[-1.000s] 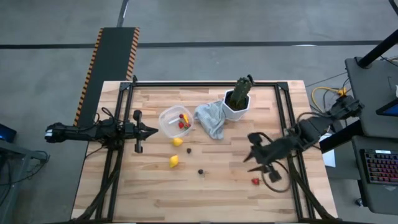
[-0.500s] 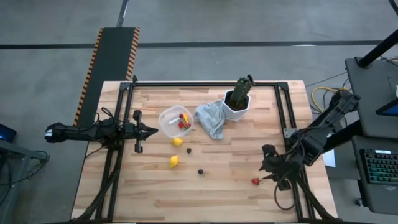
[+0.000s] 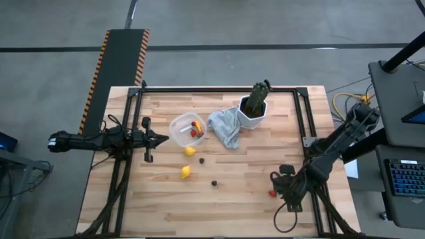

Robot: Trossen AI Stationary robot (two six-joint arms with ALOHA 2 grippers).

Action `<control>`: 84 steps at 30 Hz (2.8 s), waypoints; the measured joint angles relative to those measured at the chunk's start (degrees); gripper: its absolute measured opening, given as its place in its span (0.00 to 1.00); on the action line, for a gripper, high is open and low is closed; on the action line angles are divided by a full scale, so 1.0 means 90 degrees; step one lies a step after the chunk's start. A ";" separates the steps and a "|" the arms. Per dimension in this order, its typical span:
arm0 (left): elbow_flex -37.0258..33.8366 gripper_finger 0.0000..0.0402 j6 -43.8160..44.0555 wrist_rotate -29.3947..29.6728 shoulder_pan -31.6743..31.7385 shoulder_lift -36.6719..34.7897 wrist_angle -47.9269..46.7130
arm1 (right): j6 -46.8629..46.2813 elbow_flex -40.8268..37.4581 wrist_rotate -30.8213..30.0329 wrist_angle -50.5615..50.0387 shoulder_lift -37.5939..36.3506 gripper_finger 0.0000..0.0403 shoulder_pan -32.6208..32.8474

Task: Pick and placing Produce into tupperware
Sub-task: Put the red strawberry into the transparent container

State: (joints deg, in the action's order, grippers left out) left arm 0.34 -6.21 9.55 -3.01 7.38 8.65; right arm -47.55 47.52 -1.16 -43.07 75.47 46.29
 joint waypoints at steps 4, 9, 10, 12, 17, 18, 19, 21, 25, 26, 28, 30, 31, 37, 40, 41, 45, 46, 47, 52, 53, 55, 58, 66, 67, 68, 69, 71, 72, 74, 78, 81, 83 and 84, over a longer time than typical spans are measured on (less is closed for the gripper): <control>0.0000 0.00 -0.0001 0.0045 -0.0002 0.0005 0.0038 | -0.0201 0.0132 0.0109 0.0005 0.0353 0.40 0.0038; 0.0000 0.00 -0.0013 0.0046 -0.0001 0.0006 0.0039 | -0.0508 0.0206 0.0142 -0.0004 0.0747 0.40 0.0040; 0.0000 0.00 -0.0015 0.0047 -0.0001 0.0006 0.0043 | -0.0583 0.0207 0.0143 -0.0007 0.0803 0.40 0.0038; 0.0000 0.00 -0.0016 0.0045 0.0000 0.0010 0.0033 | -0.0714 0.0207 0.0126 -0.0017 0.0933 0.40 0.0036; 0.0000 0.00 -0.0016 0.0045 0.0000 0.0010 0.0034 | -0.0798 0.0205 0.0121 -0.0042 0.1220 0.40 0.0036; 0.0000 0.00 -0.0016 0.0045 0.0000 0.0010 0.0039 | -0.0835 0.0205 0.0120 -0.0053 0.1272 0.40 0.0036; 0.0000 0.00 -0.0016 0.0045 0.0000 0.0010 0.0037 | -0.0860 0.0205 0.0104 -0.0075 0.1318 0.40 0.0036; 0.0000 0.00 -0.0016 0.0045 0.0000 0.0015 0.0035 | -0.0894 0.0205 0.0045 -0.0109 0.1396 0.40 0.0034; 0.0000 0.00 -0.0016 0.0043 -0.0001 0.0002 0.0031 | -0.0935 0.0202 -0.0067 -0.0222 0.1529 0.40 0.0021; 0.0000 0.00 -0.0016 0.0044 -0.0002 0.0002 0.0034 | -0.0940 0.0202 -0.0074 -0.0231 0.1555 0.39 0.0021; 0.0000 0.00 -0.0016 0.0044 0.0000 0.0010 0.0033 | -0.0947 0.0202 -0.0098 -0.0246 0.1595 0.39 0.0023; 0.0000 0.00 -0.0016 0.0043 -0.0002 0.0010 0.0031 | -0.0960 0.0200 -0.0110 -0.0260 0.1609 0.37 0.0021; 0.0000 0.00 -0.0018 0.0043 0.0000 0.0012 0.0032 | -0.0991 0.0200 -0.0112 -0.0279 0.1609 0.36 0.0021; 0.0000 0.00 -0.0017 0.0043 -0.0001 0.0010 0.0030 | -0.1003 0.0197 -0.0108 -0.0350 0.1578 0.28 0.0022; 0.0000 0.00 -0.0018 0.0043 0.0000 0.0010 0.0028 | -0.1005 0.0197 -0.0098 -0.0345 0.1578 0.22 0.0023; 0.0000 0.00 -0.0017 0.0043 0.0000 0.0007 0.0031 | -0.1005 0.0197 -0.0095 -0.0342 0.1578 0.20 0.0023; 0.0000 0.00 -0.0018 0.0043 0.0000 0.0012 0.0031 | -0.1004 0.0197 -0.0069 -0.0321 0.1578 0.12 0.0022; 0.0000 0.00 -0.0018 0.0043 0.0000 0.0010 0.0031 | -0.1003 0.0197 -0.0039 -0.0317 0.1578 0.10 0.0022; 0.0000 0.00 -0.0018 0.0043 -0.0002 0.0010 0.0032 | -0.1001 0.0197 -0.0038 -0.0310 0.1578 0.08 0.0022; 0.0000 0.00 -0.0018 0.0043 0.0000 0.0010 0.0031 | -0.1003 0.0197 -0.0035 -0.0270 0.1575 0.03 0.0022; 0.0000 0.00 -0.0018 0.0043 0.0000 0.0010 0.0028 | -0.1003 0.0197 -0.0032 -0.0240 0.1575 0.03 0.0021; 0.0000 0.00 -0.0018 0.0043 0.0000 0.0007 0.0031 | -0.1001 0.0197 -0.0006 -0.0148 0.1575 0.02 0.0022; 0.0000 0.00 -0.0018 0.0043 -0.0001 0.0007 0.0031 | -0.1023 0.0197 -0.0020 -0.0103 0.1575 0.02 0.0021; 0.0000 0.00 -0.0018 0.0043 -0.0001 0.0008 0.0031 | -0.0910 0.0197 -0.0624 0.0521 0.1564 0.02 -0.0177; 0.0000 0.00 -0.0018 0.0042 0.0000 0.0003 0.0031 | -0.0818 0.0197 -0.0708 0.0643 0.1563 0.02 -0.0224; 0.0000 0.00 -0.0018 0.0043 -0.0001 0.0002 0.0035 | -0.0726 0.0202 -0.0812 0.0742 0.1563 0.02 -0.0275; 0.0000 0.00 -0.0018 0.0040 0.0000 0.0004 0.0032 | -0.0645 0.0213 -0.0939 0.0828 0.1563 0.02 -0.0329; 0.0000 0.00 -0.0019 0.0040 0.0000 0.0009 0.0033 | -0.0461 0.0257 -0.1189 0.0987 0.1563 0.02 -0.0440; 0.0000 0.00 -0.0018 0.0040 -0.0001 0.0007 0.0033 | -0.0346 0.0293 -0.1325 0.1034 0.1563 0.02 -0.0495; 0.0000 0.00 -0.0018 0.0040 0.0000 0.0014 0.0033 | -0.0124 0.0394 -0.1619 0.1078 0.1563 0.02 -0.0593; 0.0000 0.00 -0.0018 0.0040 -0.0001 0.0009 0.0033 | 0.0422 0.0562 -0.2302 0.1415 0.1563 0.02 -0.0809; 0.0000 0.00 -0.0018 0.0040 0.0000 0.0007 0.0033 | 0.0915 0.0664 -0.2902 0.1838 0.1563 0.02 -0.0941; 0.0000 0.00 -0.0018 0.0040 -0.0001 0.0015 0.0031 | 0.1224 0.0713 -0.3357 0.2138 0.1563 0.02 -0.0998; 0.0000 0.00 -0.0020 0.0040 0.0000 0.0014 0.0030 | 0.1353 0.0739 -0.3642 0.2268 0.1563 0.02 -0.1020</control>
State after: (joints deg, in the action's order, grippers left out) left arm 0.34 -6.39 9.91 -3.01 7.50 8.93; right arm -35.37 54.17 -33.94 -22.66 89.54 37.10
